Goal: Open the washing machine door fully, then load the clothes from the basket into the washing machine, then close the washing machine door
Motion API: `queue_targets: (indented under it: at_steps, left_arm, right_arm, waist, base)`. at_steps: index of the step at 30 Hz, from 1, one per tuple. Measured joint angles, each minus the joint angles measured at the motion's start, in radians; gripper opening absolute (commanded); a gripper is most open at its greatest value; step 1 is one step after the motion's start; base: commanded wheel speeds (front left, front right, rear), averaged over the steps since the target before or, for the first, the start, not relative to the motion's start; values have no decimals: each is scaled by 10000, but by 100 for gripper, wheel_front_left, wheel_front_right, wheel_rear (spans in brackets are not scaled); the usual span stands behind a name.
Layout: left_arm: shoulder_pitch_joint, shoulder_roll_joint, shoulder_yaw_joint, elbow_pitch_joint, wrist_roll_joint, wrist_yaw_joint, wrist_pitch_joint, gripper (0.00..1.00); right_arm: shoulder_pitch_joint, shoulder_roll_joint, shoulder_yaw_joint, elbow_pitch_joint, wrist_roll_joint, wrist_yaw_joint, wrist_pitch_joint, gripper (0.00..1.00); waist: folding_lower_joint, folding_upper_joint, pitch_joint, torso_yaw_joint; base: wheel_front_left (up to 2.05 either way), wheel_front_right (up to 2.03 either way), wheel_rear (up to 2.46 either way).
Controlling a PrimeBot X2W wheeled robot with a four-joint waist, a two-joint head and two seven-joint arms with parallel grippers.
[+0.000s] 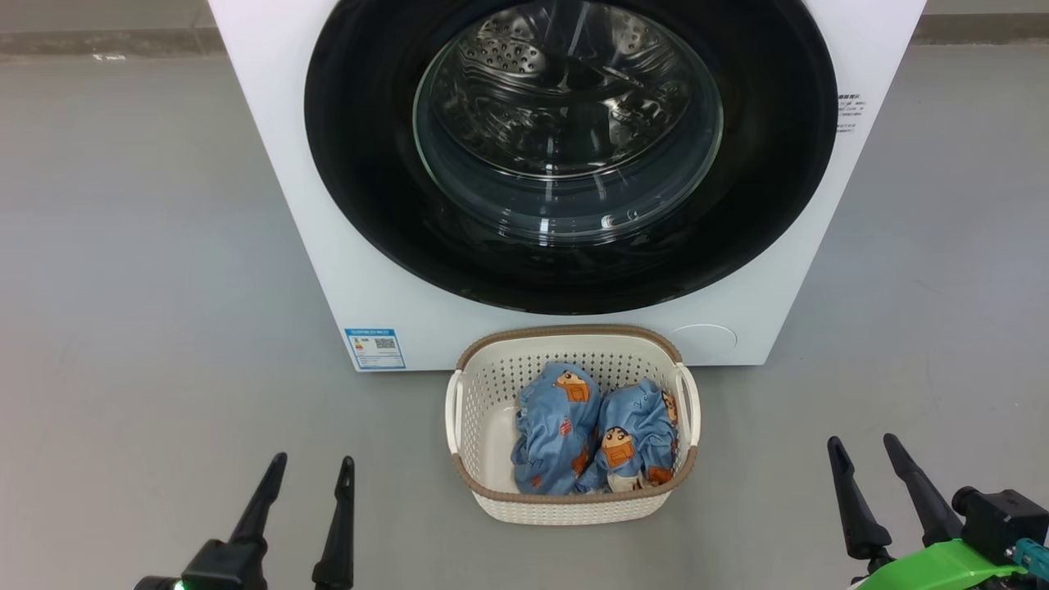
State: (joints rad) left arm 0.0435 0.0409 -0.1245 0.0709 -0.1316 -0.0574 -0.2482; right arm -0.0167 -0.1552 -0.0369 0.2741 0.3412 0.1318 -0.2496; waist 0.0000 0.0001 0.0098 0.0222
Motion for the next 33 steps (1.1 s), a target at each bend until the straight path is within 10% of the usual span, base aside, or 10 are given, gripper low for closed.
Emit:
queue_targets:
  at_steps: [33]
  left_arm:
    - [-1, 48, -224, 284, 474, 353, -71, 100]
  right_arm:
    - [221, 253, -384, -190, -222, 0, -2, 100]
  waist:
    - [0, 0, 25, 101]
  base:
    - [41, 41, -83]
